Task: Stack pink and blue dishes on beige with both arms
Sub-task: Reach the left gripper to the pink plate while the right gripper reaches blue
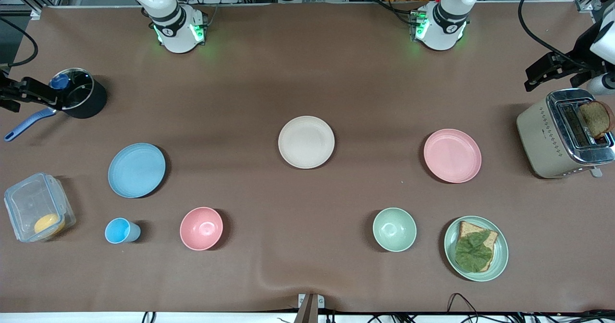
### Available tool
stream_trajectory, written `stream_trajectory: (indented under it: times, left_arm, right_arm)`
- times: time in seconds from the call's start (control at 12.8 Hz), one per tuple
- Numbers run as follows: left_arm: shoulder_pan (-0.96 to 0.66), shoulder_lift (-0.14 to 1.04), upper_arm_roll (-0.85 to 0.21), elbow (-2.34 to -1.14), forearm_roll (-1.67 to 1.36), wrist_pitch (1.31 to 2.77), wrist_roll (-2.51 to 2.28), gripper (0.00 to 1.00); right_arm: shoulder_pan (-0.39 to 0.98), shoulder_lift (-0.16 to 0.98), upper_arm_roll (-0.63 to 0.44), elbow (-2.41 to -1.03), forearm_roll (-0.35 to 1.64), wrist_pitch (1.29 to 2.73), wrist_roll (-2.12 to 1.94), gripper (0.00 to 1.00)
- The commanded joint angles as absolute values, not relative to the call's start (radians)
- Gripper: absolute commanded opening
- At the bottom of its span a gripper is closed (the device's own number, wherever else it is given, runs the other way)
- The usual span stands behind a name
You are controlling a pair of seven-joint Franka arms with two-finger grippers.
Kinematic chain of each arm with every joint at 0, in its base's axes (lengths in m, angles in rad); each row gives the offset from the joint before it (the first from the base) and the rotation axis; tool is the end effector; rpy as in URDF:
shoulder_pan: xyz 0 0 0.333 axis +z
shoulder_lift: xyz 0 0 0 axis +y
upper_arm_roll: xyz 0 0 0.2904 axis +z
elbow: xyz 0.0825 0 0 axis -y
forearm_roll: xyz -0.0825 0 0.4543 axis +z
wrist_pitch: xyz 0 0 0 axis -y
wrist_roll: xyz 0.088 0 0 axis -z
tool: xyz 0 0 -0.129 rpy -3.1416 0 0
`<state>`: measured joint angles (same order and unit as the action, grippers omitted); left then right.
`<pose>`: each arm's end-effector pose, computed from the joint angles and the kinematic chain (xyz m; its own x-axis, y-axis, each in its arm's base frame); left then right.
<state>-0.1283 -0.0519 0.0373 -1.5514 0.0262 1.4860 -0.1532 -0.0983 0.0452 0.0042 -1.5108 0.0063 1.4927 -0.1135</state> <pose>0.5987 -0.0505 0.6118 0.9979 0.0643 -0.0097 0.0640 -0.9976 -0.0260 0.6255 -0.0582 0.5743 0.9979 0.0201 -0.0621 0.0193 -0.9997 -0.0136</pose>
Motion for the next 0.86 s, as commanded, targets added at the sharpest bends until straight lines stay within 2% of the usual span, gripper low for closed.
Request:
stream_trajectory:
  times: [0.0,0.31,0.47,0.71,0.78]
  left_arm:
    - [-0.123,-0.063,0.031,-1.546,0.028,1.467,-0.155,1.00]
    - [-0.118,-0.049,0.037,-1.557,0.041,1.454,-0.150,1.00]
    - [-0.114,-0.026,0.038,-1.635,0.043,1.495,-0.138,1.00]
    - [-0.101,-0.035,0.040,-1.894,0.044,1.785,-0.138,1.00]
    - [-0.094,-0.022,0.038,-1.961,0.044,1.872,-0.138,1.00]
  right_arm:
    - [-0.115,0.028,0.018,-1.513,0.011,1.476,-0.120,1.00]
    - [-0.115,0.028,0.020,-1.513,0.011,1.476,-0.120,1.00]
    - [-0.118,0.029,0.018,-1.511,0.009,1.476,-0.120,1.00]
    - [-0.124,0.061,0.017,-1.522,0.008,1.476,-0.121,1.00]
    - [-0.126,0.113,0.015,-1.517,0.003,1.476,-0.121,1.00]
